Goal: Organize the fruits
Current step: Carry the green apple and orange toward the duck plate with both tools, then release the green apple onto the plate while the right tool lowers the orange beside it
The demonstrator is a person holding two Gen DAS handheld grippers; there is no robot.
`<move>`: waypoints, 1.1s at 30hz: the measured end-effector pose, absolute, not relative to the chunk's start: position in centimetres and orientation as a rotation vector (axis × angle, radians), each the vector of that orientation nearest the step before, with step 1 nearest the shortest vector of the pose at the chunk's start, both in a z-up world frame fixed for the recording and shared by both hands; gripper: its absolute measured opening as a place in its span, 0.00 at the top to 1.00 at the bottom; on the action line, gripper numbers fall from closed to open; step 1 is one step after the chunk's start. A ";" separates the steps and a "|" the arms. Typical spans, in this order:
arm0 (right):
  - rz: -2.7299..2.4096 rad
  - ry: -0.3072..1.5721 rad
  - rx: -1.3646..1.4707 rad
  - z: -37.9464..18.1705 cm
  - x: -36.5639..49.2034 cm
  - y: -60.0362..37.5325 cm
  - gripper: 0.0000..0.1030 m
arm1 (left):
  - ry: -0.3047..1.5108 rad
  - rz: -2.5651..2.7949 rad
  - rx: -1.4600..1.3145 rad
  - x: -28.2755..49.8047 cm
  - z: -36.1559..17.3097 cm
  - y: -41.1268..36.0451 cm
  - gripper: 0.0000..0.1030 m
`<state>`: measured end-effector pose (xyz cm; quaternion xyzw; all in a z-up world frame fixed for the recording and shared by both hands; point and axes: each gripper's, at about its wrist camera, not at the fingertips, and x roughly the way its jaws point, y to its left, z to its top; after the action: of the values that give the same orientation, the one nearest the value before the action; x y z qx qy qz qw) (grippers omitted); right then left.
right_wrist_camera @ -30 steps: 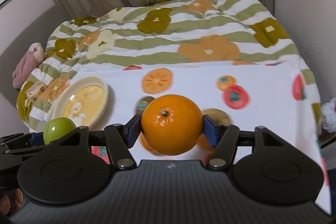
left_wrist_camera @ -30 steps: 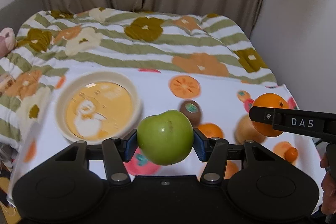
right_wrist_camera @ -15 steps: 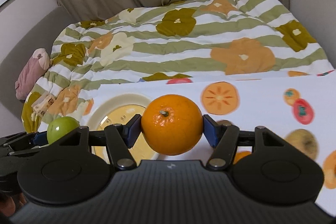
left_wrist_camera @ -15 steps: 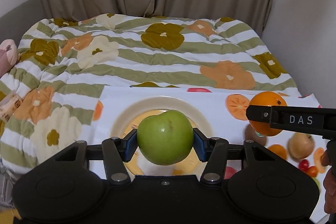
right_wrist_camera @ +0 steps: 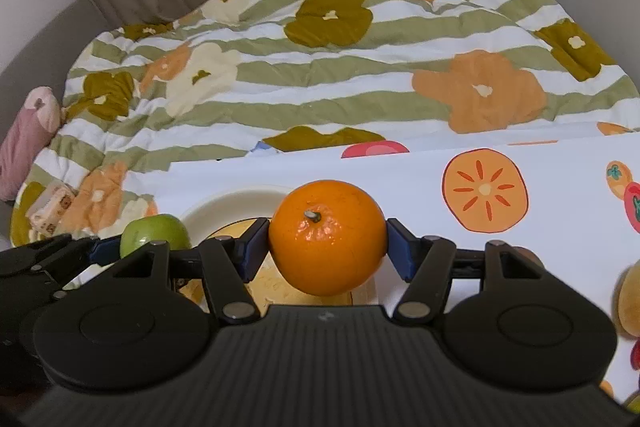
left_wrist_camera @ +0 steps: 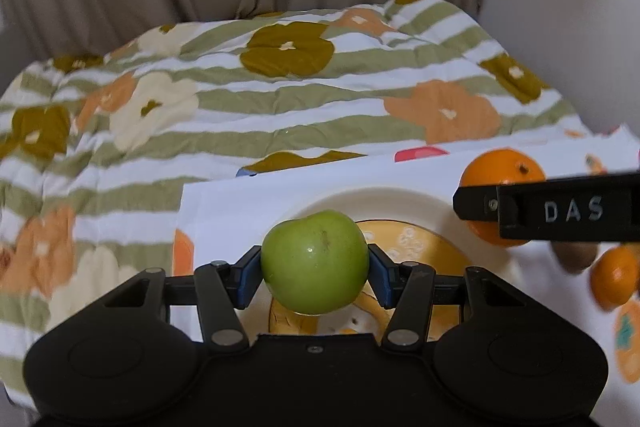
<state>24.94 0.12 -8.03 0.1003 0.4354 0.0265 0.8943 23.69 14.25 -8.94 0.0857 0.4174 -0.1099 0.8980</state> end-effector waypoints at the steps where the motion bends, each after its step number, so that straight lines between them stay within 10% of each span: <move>1: 0.050 0.908 0.207 -8.3 25.2 0.1 0.25 | 0.867 -0.235 0.192 24.0 -9.4 14.2 0.43; 10: 0.043 0.928 0.210 -9.2 25.7 -0.1 0.25 | 0.884 -0.272 0.204 25.4 -11.0 13.9 0.41; 13: 0.044 0.928 0.213 -9.2 25.7 -0.1 0.25 | 0.860 -0.272 0.194 25.3 -10.2 14.0 0.09; 33: 0.306 0.915 0.039 -10.1 26.3 2.1 0.25 | 0.879 -0.264 0.144 21.4 -8.4 15.8 0.07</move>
<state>26.31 2.11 -10.07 0.0185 0.4399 0.1473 0.8857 21.41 15.76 -8.37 0.0696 0.4237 -0.1272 0.8941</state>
